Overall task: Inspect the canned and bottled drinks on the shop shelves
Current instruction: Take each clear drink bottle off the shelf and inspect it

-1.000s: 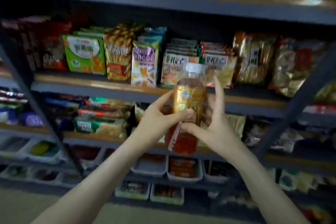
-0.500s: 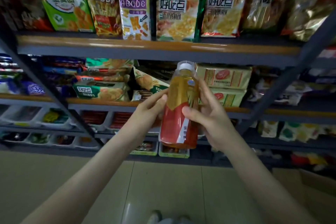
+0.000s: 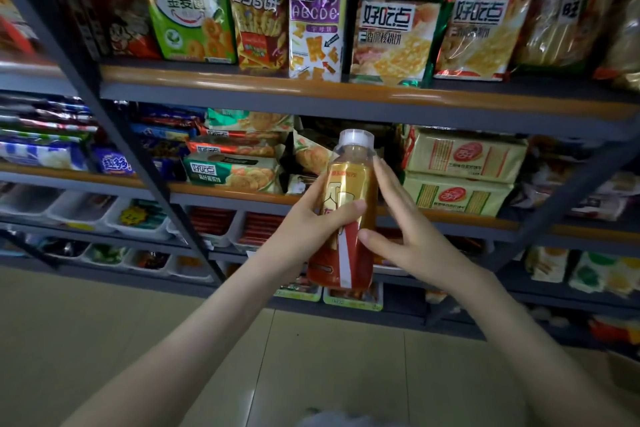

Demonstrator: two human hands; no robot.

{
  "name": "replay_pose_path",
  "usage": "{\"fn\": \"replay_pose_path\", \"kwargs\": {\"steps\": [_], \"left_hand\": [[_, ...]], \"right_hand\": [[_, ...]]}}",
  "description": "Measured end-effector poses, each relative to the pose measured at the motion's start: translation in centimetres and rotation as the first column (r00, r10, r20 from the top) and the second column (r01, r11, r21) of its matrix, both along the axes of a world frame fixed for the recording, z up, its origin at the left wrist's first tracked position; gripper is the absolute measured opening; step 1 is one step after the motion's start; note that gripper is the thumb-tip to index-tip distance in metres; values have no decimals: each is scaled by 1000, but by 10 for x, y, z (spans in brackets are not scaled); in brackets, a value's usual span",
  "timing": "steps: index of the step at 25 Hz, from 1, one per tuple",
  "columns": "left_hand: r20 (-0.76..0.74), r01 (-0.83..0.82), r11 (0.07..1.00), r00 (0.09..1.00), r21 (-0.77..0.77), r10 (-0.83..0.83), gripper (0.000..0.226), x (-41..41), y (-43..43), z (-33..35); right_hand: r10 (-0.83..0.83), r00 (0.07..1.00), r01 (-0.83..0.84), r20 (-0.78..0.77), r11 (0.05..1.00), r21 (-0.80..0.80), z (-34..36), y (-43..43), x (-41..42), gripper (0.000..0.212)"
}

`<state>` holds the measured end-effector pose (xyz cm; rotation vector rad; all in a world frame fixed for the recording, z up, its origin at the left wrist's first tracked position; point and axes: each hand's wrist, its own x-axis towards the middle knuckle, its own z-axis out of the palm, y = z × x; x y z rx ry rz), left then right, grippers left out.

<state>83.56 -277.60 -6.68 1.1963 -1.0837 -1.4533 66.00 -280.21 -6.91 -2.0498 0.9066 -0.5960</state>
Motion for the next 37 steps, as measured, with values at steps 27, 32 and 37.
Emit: {"fn": "replay_pose_path", "kwargs": {"steps": [27,32,37], "left_hand": [[552,291,955,806,-58,-212,88,17,-9,-16],[606,198,973,791,-122,-85,87,10,-9,-19],[773,122,940,607,-318,182,87,-8,-30,28]], "right_hand": [[-371,793,94,484,858,504,1,-30,2,29],[-393,785,116,478,852,511,6,-33,1,43],[-420,824,235,380,864,444,30,-35,2,58]]}}
